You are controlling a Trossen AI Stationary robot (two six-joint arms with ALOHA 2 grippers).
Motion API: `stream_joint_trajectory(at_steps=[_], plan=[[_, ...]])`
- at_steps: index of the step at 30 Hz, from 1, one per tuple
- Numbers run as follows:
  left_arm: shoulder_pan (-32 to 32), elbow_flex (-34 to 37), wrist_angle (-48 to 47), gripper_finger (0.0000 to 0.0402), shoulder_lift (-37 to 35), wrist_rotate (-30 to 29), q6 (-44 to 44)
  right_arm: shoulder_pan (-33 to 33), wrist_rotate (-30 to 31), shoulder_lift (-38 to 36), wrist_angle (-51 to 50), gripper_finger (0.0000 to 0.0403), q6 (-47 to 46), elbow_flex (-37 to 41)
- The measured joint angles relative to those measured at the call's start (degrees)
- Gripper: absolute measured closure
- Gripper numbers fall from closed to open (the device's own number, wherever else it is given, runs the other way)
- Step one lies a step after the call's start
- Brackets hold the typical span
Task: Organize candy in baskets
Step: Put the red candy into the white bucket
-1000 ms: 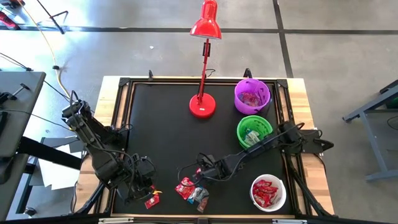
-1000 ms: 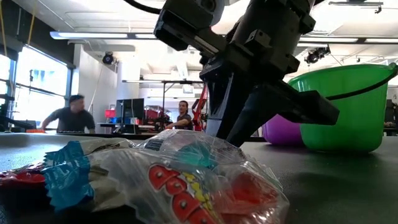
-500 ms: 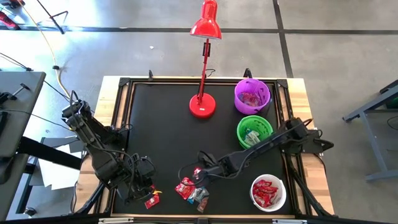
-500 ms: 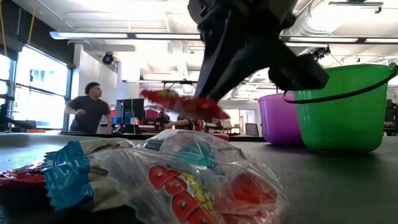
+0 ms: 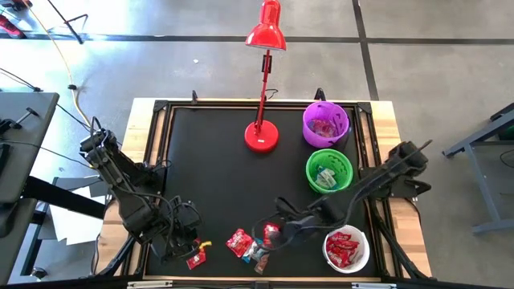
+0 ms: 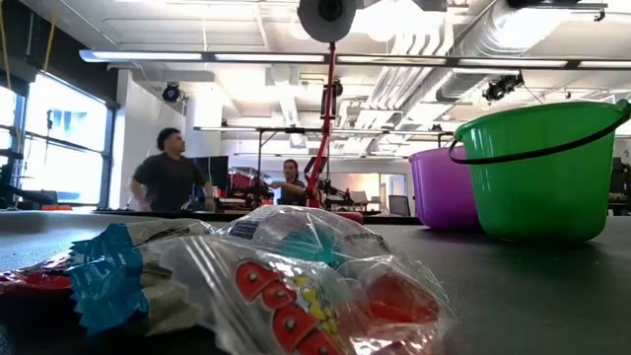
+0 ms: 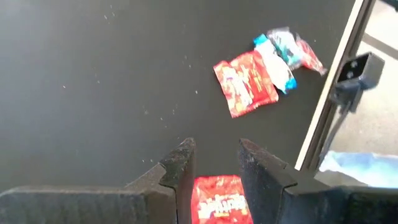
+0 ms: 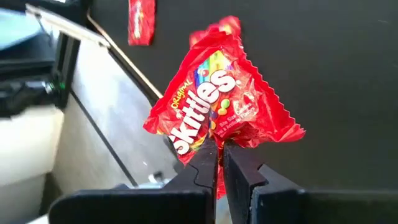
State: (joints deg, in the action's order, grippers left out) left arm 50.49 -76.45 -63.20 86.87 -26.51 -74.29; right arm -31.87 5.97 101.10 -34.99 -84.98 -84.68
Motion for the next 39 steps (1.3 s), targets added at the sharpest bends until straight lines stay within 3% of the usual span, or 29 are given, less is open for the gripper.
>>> stream_joint_trajectory(at_steps=[12,20,33,39], plan=[[-6.09,0.00,-0.05,0.0293,0.00,-3.10,3.74,-9.43,-4.86,-12.05,-23.36,0.0394,-13.18,-0.02],[-12.40,-0.01,-0.01,0.0293,0.00,-3.14,7.12,-15.87,-11.24,-14.06,-33.95,0.0394,-23.31,-0.02],[-18.37,-0.01,0.04,0.0293,0.00,-1.98,10.50,-19.31,-12.06,-14.06,-41.11,0.0393,-27.07,0.15],[-18.29,0.00,0.06,0.0293,0.00,-0.84,10.50,-19.29,-12.51,-14.08,-41.06,0.0356,-24.20,0.17]])
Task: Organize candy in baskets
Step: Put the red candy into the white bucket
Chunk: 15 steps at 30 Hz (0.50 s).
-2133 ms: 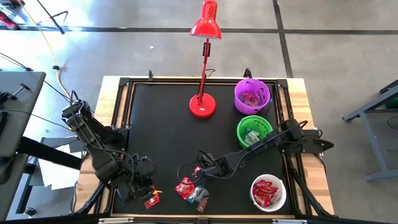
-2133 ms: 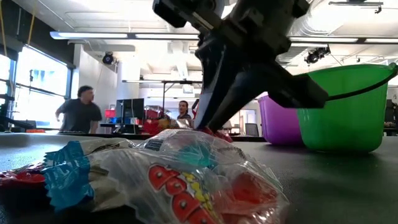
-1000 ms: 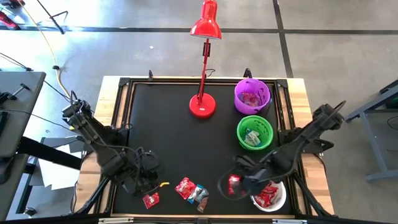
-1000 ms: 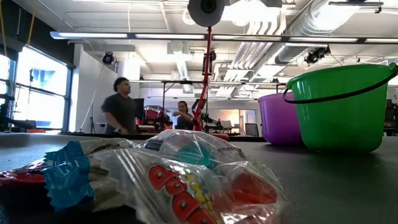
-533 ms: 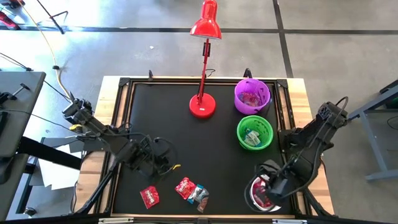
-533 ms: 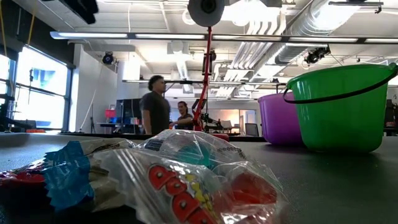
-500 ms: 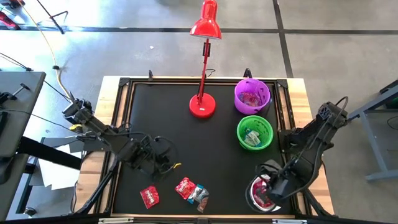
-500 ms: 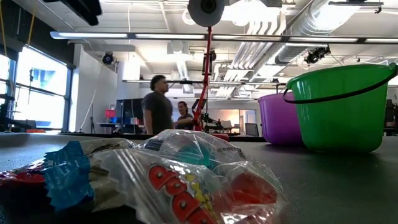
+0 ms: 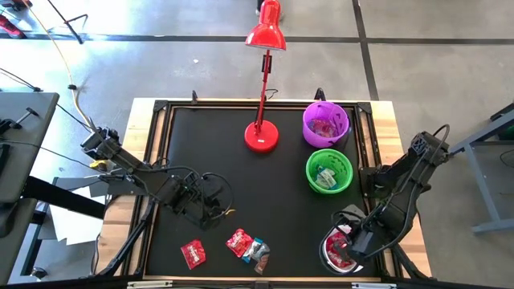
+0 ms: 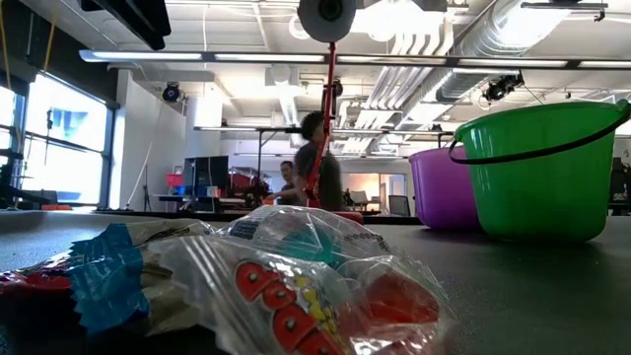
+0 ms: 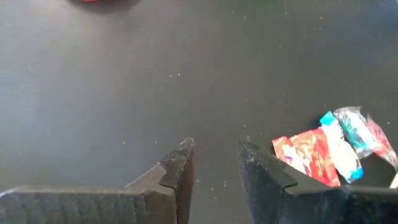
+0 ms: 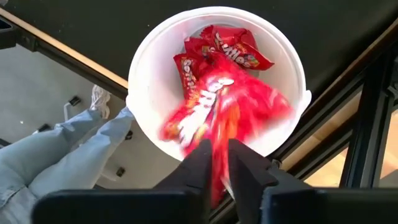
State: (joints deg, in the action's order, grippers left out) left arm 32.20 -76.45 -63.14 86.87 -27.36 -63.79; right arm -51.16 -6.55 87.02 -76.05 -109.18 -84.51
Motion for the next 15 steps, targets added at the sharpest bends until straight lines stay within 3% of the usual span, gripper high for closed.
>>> stream_joint_trajectory(at_steps=[7,10,15], plan=[[0.60,0.00,-0.01,0.0293,0.00,2.06,-0.04,0.01,-0.02,0.02,0.38,0.0287,0.10,0.03],[1.20,0.00,-0.01,0.0293,0.00,5.58,0.03,0.65,0.19,0.02,2.52,0.0274,1.31,0.04],[4.36,0.00,-0.01,0.0293,0.00,10.66,1.51,2.57,8.94,0.02,6.05,0.0274,5.31,0.04]])
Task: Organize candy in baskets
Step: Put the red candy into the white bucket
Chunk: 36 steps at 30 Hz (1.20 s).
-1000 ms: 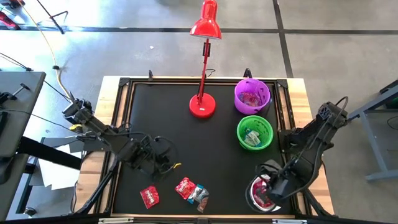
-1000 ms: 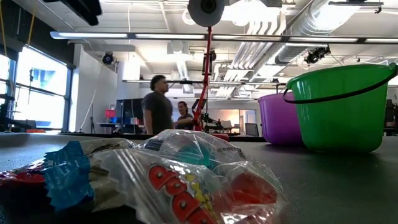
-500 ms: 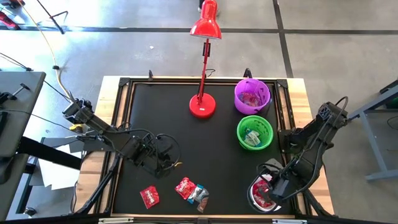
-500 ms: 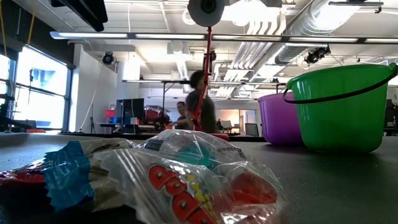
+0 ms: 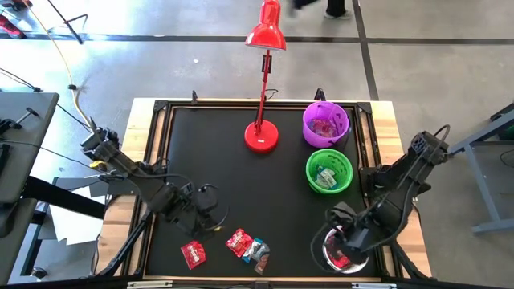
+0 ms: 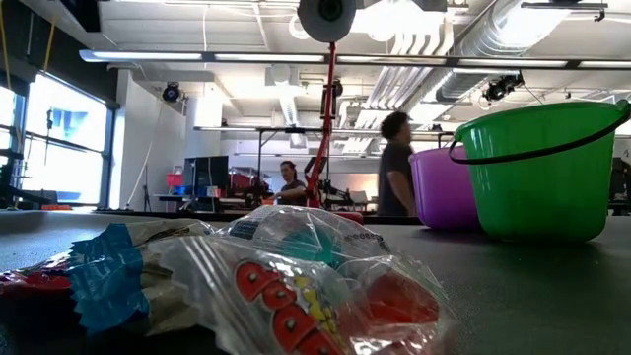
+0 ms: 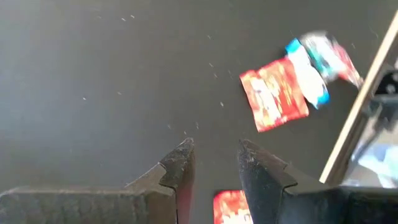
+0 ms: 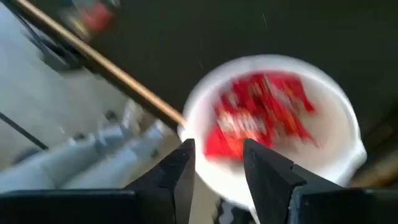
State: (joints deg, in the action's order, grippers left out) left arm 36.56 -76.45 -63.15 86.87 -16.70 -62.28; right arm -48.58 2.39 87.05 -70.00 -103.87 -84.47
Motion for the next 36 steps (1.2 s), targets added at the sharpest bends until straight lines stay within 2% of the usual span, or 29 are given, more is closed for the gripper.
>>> stream_joint_trajectory(at_steps=[3,6,10,17,22,31,36], plan=[[2.96,0.00,-0.01,0.0293,0.00,-0.19,-1.70,2.64,3.88,0.06,1.06,0.0274,1.80,0.00],[6.15,0.00,0.01,0.0293,0.00,-0.86,-4.69,5.77,4.24,1.20,2.31,0.0274,4.37,0.00],[10.73,0.00,0.01,0.0293,0.00,-2.22,-10.34,9.16,3.70,4.72,8.12,0.0274,9.84,0.00],[19.95,-0.02,0.10,0.0293,2.09,-1.95,-22.87,12.07,0.47,12.11,26.06,0.0274,18.91,0.00],[22.39,0.00,0.12,0.0293,7.03,-4.05,-28.07,12.62,-0.12,15.15,31.73,0.0274,20.39,0.00],[22.37,0.00,1.13,0.0265,16.43,10.24,-27.02,12.62,-0.34,15.82,31.74,0.0274,20.23,0.00],[22.37,0.00,7.33,0.0241,19.34,11.26,-24.18,12.59,-0.32,15.82,31.74,0.0274,20.32,0.00]])
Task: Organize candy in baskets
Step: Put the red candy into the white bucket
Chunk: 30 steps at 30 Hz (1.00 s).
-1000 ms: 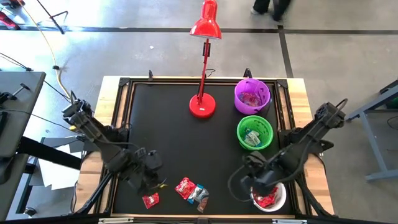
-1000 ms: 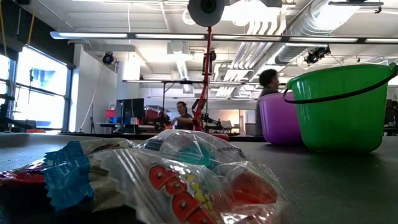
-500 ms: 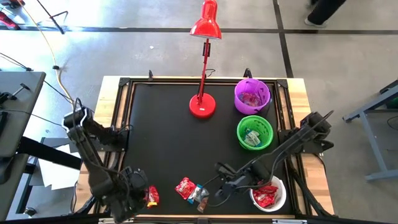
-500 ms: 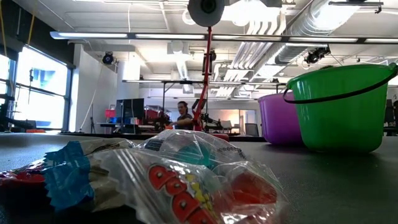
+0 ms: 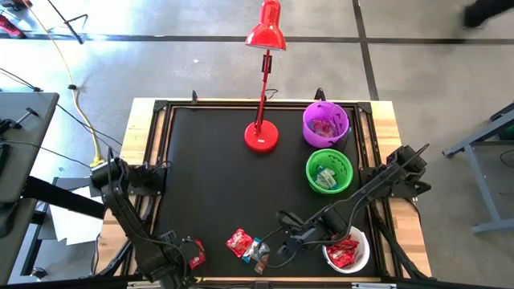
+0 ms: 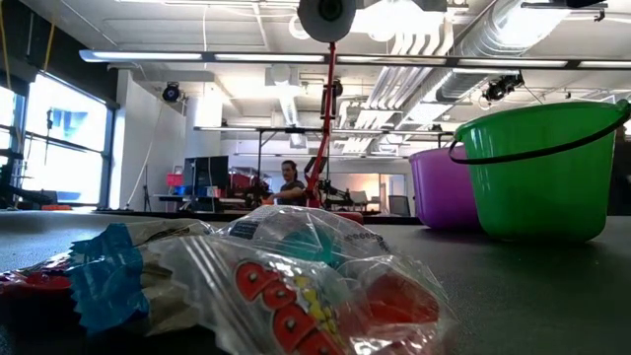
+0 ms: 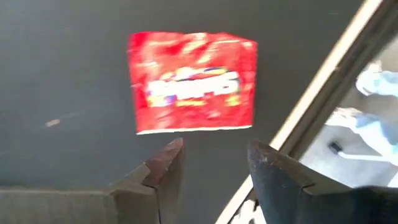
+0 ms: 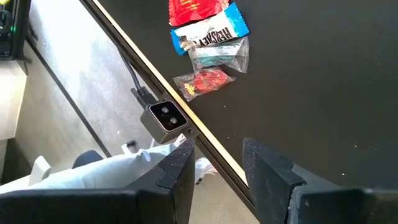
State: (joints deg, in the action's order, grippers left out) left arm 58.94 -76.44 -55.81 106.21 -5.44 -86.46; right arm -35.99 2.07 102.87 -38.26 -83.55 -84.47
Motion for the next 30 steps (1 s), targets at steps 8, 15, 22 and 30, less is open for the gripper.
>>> stream_joint_trajectory(at_steps=[8,15,22,30], plan=[[-2.03,0.00,6.19,0.0206,1.36,-3.17,1.67,0.00,-2.14,0.00,-0.02,0.0274,5.67,0.00],[-4.34,0.00,5.72,0.0186,1.95,-4.38,5.59,-0.04,-2.57,0.01,-0.03,0.0274,10.24,0.00],[-5.72,0.00,5.88,0.0176,6.08,0.27,12.27,-0.04,-2.56,0.02,-0.36,0.0274,12.24,0.00],[-6.05,-0.42,2.21,0.0176,10.74,-0.19,14.77,-0.04,-2.54,0.02,-0.59,0.0274,13.09,0.00]])
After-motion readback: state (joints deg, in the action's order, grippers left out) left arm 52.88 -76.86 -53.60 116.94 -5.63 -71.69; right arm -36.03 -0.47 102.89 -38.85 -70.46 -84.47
